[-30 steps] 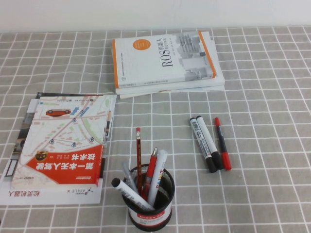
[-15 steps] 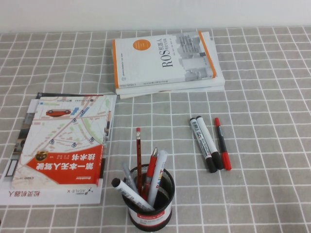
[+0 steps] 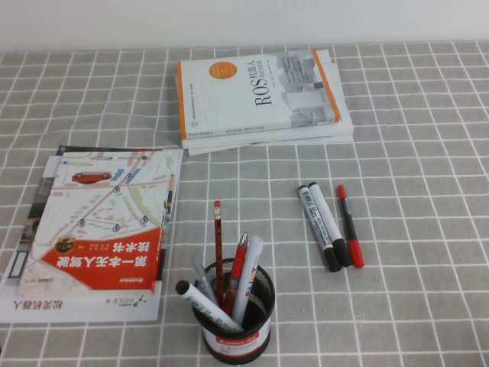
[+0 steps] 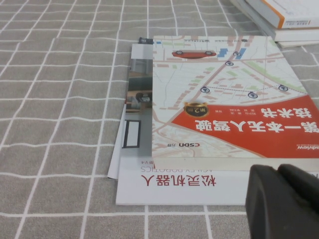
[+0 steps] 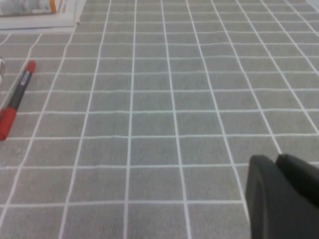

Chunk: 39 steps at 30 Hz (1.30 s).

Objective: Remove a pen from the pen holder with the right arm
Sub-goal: 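Take a marker out of the pen holder and lay it on the table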

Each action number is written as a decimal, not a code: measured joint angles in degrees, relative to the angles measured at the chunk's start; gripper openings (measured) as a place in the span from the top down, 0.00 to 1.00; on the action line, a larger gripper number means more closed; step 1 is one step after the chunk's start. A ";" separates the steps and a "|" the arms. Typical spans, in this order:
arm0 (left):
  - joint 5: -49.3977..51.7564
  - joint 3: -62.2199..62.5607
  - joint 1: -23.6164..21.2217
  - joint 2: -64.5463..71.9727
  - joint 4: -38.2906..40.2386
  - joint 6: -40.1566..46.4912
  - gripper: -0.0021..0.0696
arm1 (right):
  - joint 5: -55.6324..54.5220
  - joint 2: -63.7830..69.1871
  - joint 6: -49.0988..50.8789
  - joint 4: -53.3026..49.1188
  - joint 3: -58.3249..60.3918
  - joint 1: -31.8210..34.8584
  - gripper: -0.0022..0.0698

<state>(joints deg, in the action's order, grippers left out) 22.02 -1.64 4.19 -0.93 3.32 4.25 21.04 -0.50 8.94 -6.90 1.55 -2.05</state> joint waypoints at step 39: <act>0.00 0.00 0.00 0.00 0.00 0.00 0.98 | 0.79 0.00 -17.35 17.25 0.00 0.00 0.99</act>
<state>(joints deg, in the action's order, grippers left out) 22.02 -1.64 4.19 -0.93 3.32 4.25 21.83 -0.50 -8.41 10.35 1.55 -2.05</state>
